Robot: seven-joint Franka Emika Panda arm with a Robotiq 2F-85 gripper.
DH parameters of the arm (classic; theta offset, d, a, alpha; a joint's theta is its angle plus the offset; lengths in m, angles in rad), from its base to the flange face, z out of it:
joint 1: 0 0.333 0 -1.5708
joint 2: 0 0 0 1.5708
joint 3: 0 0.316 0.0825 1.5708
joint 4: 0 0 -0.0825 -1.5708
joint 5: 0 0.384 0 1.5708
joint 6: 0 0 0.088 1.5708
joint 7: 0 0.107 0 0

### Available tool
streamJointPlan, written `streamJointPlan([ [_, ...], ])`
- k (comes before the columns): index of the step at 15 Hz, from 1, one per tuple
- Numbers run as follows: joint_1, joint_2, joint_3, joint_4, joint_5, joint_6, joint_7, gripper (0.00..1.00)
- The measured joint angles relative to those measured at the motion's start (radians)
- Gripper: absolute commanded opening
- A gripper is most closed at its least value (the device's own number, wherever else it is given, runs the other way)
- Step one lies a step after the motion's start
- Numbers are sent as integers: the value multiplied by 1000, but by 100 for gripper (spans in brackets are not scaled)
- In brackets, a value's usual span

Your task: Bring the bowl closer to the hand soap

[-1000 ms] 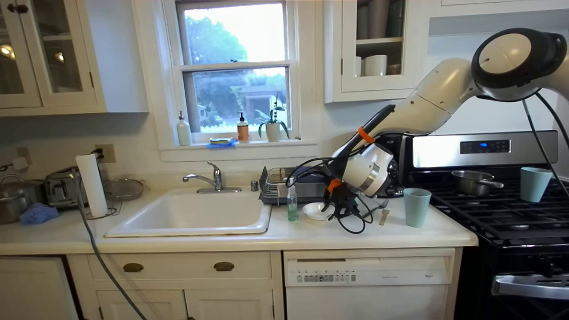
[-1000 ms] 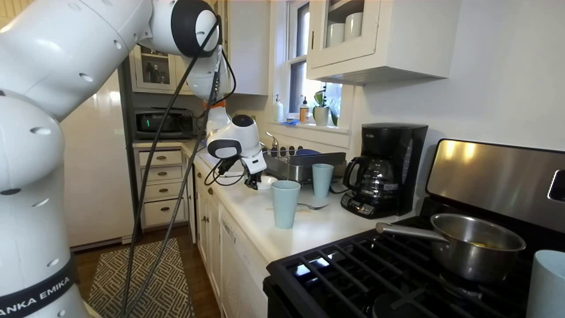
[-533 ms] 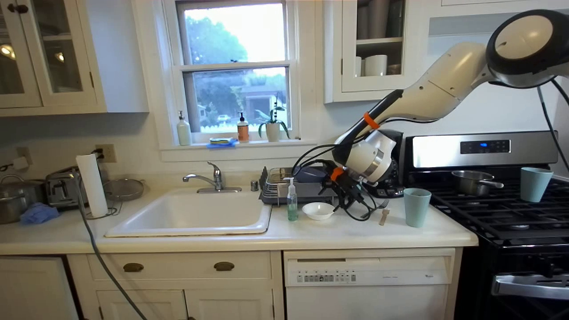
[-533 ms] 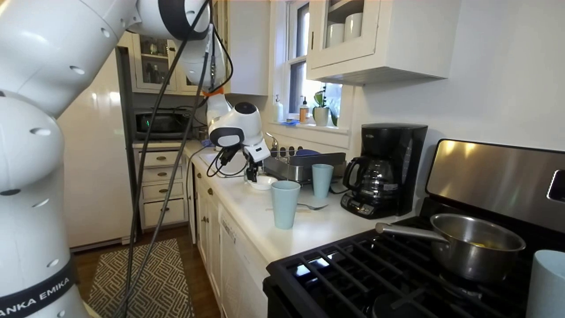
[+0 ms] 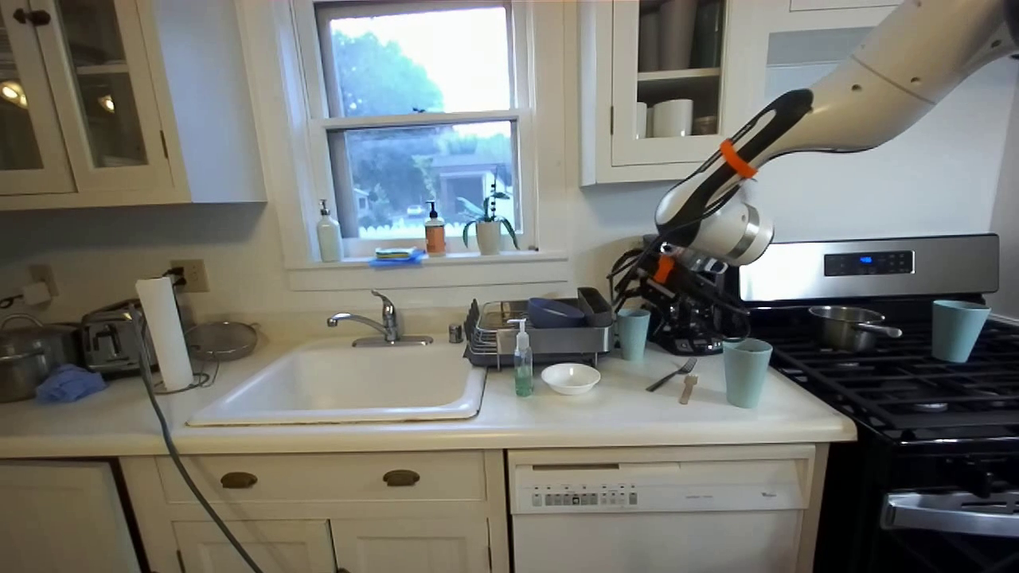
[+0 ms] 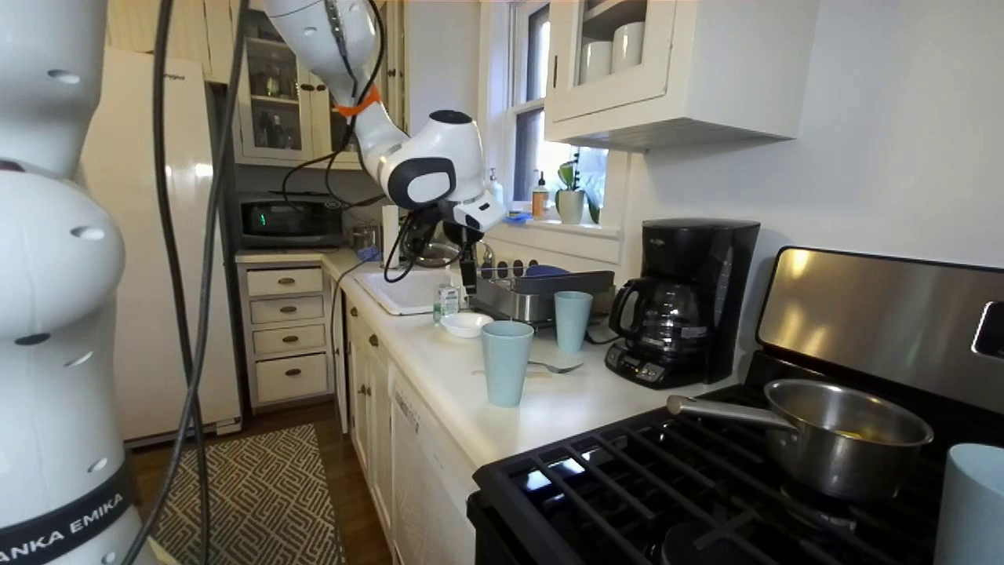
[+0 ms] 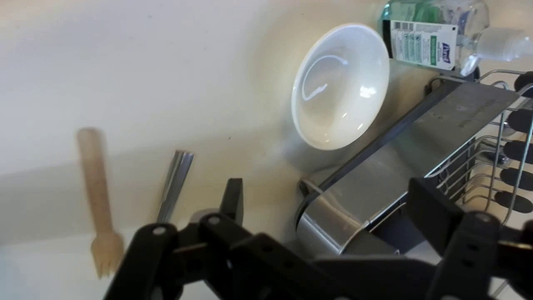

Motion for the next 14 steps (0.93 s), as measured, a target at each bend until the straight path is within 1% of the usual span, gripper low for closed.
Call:
streamJointPlan([
  [3,-3,-147,-63,-53,-197,-115,8,100],
  [5,-8,-238,-84,-71,-306,-178,11,100],
  [8,-24,-357,-84,-91,-429,-253,12,100],
  [11,-63,-456,-71,-110,-543,-328,12,100],
  [14,-110,-530,-68,-116,-614,-457,-3,100],
])
